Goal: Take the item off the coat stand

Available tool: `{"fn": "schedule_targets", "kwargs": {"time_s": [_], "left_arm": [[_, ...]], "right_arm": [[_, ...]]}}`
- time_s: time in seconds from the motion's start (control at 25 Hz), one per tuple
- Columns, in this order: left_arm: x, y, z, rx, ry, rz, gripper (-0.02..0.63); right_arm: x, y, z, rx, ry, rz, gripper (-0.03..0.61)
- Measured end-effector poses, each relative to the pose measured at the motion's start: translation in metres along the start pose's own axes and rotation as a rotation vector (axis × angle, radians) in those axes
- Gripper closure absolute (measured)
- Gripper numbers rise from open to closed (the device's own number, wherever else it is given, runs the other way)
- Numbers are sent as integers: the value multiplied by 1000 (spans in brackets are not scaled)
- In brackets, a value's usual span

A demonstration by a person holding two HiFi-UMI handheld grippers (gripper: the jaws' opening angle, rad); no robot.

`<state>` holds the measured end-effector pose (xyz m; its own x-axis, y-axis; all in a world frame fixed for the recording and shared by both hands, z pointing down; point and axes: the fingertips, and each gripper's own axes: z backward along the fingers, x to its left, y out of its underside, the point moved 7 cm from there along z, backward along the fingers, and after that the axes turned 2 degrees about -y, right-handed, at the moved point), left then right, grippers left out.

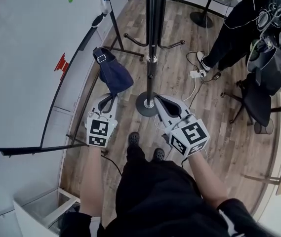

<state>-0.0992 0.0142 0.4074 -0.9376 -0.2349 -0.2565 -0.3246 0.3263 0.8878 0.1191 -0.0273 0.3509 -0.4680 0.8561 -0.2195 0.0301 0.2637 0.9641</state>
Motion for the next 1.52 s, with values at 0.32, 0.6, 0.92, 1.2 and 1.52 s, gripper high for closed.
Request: {"fn": "schedule_targets", "kwargs": {"time_s": [0.32, 0.6, 0.92, 1.2, 1.52], "left_arm": [[-34, -42, 35, -124, -15, 129, 581], [-56, -85, 55, -232, -7, 163, 581], [-75, -102, 80, -263, 12, 212, 581], [-95, -104, 90, -270, 31, 258, 581], [-110, -96, 85, -260, 87, 242, 581]], "right_arm": [[-9, -14, 37, -36, -19, 29, 546], [-18, -22, 62, -56, 3, 31, 548], [-11, -25, 77, -80, 12, 41, 548], [-9, -29, 92, -70, 14, 91, 548], [-4, -21, 98, -52, 39, 98, 548]]}}
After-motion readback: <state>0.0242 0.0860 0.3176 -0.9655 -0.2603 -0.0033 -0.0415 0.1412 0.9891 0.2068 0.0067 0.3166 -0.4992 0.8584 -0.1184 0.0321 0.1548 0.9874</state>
